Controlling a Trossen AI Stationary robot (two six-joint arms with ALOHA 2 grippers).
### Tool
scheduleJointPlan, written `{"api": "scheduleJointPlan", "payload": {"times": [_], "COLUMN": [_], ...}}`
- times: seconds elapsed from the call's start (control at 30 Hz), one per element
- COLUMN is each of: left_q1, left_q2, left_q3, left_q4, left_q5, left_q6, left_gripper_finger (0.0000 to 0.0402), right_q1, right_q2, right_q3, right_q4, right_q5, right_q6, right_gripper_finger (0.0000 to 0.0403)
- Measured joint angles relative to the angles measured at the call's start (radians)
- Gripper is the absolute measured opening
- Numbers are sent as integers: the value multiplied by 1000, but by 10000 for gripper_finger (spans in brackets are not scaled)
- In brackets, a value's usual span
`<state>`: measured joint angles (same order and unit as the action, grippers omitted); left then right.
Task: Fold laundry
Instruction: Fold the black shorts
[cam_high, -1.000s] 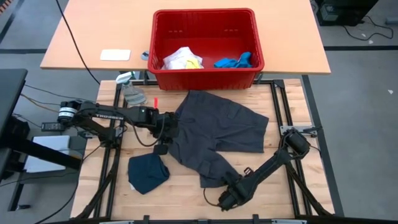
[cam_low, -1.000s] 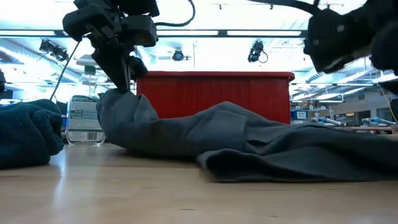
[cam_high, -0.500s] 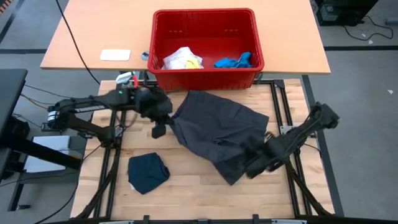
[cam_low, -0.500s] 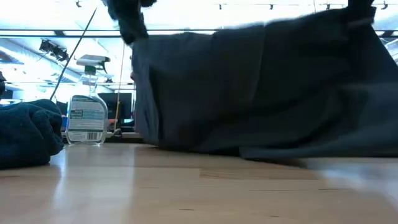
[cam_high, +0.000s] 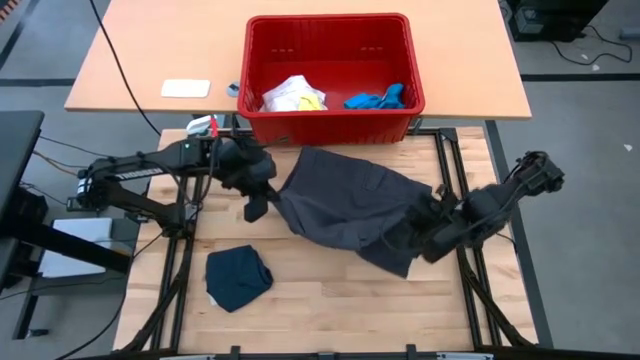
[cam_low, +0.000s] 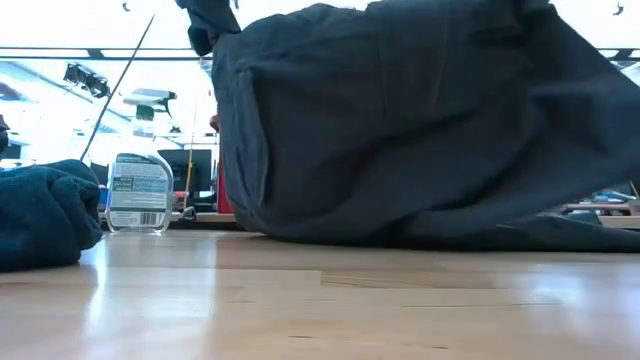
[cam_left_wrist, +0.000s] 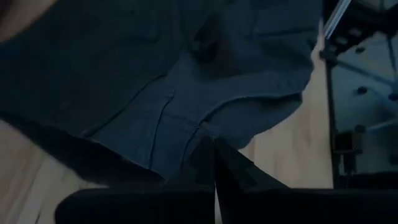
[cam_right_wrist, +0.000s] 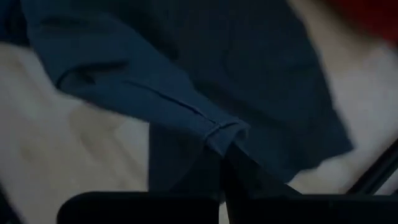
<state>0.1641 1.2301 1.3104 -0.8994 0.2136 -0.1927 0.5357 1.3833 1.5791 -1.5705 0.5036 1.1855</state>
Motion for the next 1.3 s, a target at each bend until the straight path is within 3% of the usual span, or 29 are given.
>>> {"api": "scheduleJointPlan", "payload": {"times": [0.2, 0.3, 0.37, 0.47, 0.57, 0.63, 0.77, 1.03, 1.2, 1.3], "left_q1": [53, 82, 93, 69, -12, -85, -255, -521, -607, -626], "left_q2": [0, 0, 0, -1, -2, 1, 0, 16, 34, 37], "left_q3": [101, 144, 167, 165, 83, 1, -199, -560, -637, -639], "left_q4": [-10, -25, -67, -172, -203, -185, -8, 607, 727, 743], "left_q5": [-4, -15, -16, 11, 40, 42, 44, -9, -92, -101], "left_q6": [54, 51, 30, -18, -94, -163, -350, -786, -917, -936], "left_gripper_finger": [0, 0, 0, 0, 0, 0, 0, 0, 0, 2], "right_q1": [-93, -159, -193, -210, -174, -123, 0, 203, 273, 299], "right_q2": [-123, -185, -212, -228, -226, -220, -187, -31, 88, 129], "right_q3": [0, 0, 1, -24, -104, -191, -405, -707, -737, -731], "right_q4": [-1, -1, -2, 4, 46, 126, 367, 1012, 1098, 1118], "right_q5": [162, 165, 78, -163, -389, -485, -581, -661, -715, -729], "right_q6": [-289, -371, -379, -361, -277, -223, -109, 149, 249, 284], "right_gripper_finger": [8, 8, 8, 7, 7, 7, 7, 7, 10, 35]}}
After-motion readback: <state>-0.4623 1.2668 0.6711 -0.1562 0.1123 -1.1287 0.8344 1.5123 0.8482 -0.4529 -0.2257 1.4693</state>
